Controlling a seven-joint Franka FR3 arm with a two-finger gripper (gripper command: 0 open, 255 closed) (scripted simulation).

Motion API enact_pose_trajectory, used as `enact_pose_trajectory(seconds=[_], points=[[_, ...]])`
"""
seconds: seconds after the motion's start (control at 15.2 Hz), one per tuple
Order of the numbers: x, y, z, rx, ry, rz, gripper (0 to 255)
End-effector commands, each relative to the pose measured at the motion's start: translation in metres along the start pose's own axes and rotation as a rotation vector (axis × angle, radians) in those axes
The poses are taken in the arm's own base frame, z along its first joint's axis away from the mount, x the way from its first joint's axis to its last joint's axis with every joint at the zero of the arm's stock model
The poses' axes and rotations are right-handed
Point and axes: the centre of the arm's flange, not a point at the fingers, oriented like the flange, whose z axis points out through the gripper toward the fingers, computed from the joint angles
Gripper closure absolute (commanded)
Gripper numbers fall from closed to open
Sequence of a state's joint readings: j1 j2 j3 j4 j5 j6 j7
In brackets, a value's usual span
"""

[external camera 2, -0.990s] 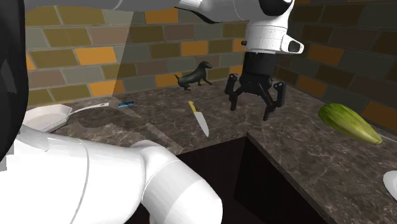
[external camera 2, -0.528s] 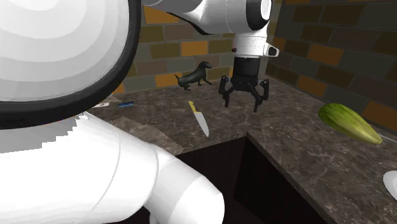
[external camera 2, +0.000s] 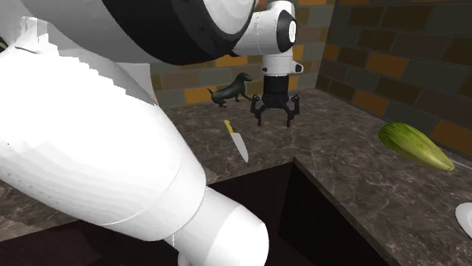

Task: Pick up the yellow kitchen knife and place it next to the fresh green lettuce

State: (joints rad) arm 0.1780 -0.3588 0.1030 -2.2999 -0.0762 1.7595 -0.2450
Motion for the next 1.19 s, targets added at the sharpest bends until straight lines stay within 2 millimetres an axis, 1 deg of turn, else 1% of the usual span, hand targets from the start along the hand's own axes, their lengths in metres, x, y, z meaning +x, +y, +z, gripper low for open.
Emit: enact_pose_trajectory(seconds=[0.0,0.33,0.59,0.86,1.12], points=[[0.022,-0.018,0.004,-0.013,0.008,-0.066,0],[0.070,-0.062,0.016,-0.044,0.026,-0.227,0],[0.103,-0.102,0.027,-0.070,0.040,-0.355,0],[0.131,-0.145,0.038,-0.095,0.054,-0.483,0],[0.154,-0.192,0.049,-0.121,0.068,-0.611,0]])
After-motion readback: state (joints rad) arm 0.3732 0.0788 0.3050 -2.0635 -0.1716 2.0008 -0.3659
